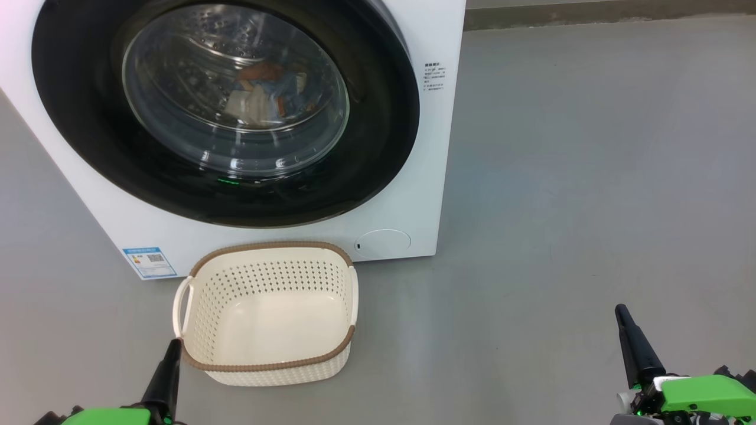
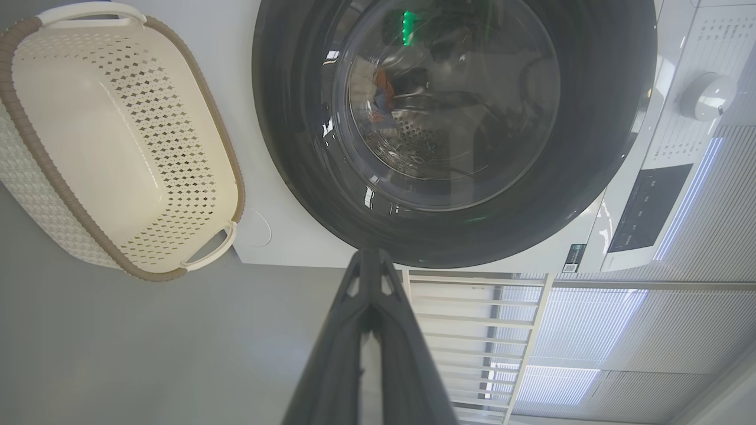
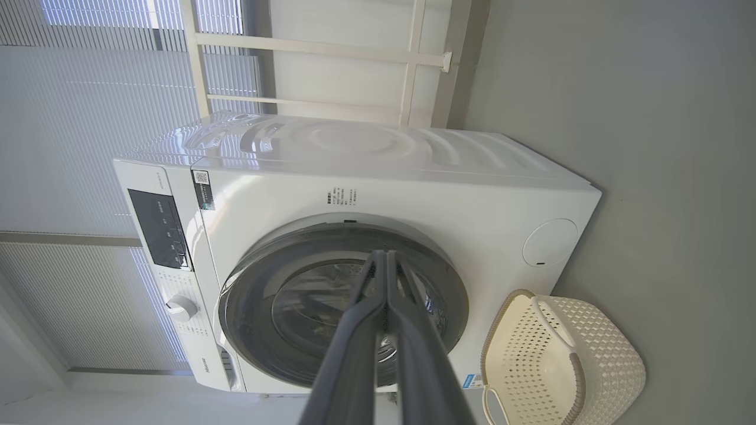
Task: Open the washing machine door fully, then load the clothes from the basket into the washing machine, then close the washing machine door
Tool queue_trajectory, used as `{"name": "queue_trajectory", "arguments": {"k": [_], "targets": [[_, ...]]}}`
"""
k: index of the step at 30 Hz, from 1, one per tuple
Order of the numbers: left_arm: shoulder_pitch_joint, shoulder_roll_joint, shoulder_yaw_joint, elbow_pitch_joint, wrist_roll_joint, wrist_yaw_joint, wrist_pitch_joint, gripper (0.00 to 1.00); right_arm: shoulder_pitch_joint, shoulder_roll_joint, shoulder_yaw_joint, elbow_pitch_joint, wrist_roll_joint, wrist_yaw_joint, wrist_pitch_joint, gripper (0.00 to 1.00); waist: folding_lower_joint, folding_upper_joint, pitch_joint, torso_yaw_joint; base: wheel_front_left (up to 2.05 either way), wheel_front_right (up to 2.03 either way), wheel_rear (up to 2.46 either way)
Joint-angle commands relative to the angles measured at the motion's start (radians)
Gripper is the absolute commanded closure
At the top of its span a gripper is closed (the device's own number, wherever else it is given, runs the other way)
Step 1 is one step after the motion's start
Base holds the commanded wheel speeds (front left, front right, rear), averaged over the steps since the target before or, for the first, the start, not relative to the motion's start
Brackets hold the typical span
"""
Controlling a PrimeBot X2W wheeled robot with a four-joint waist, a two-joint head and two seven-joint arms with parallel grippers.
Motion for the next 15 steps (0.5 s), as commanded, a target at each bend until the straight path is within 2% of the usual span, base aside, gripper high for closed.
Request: {"name": "queue_trajectory", "arguments": {"k": [1,4,15], "targets": [[-0.055,0.026,0.034,-0.017,-0.033,-0.009,0.009,1.00,-0.046,-0.004,0.016,-0.024,0.033,0.002,0.011,1.00,0.0000,0.0000,0.000,0.000,0.00,0.00,0.00],[-0.060,0.026,0.035,-0.014,-0.062,-0.010,0.017,1.00,-0.046,-0.004,0.014,-0.023,0.060,0.002,0.018,1.00,0.0000,0.0000,-0.001,0.000,0.00,0.00,0.00],[-0.060,0.026,0.035,-0.014,-0.062,-0.010,0.017,1.00,-0.046,-0.004,0.013,-0.023,0.060,0.002,0.018,1.00,0.0000,0.0000,-0.001,0.000,0.00,0.00,0.00]]}}
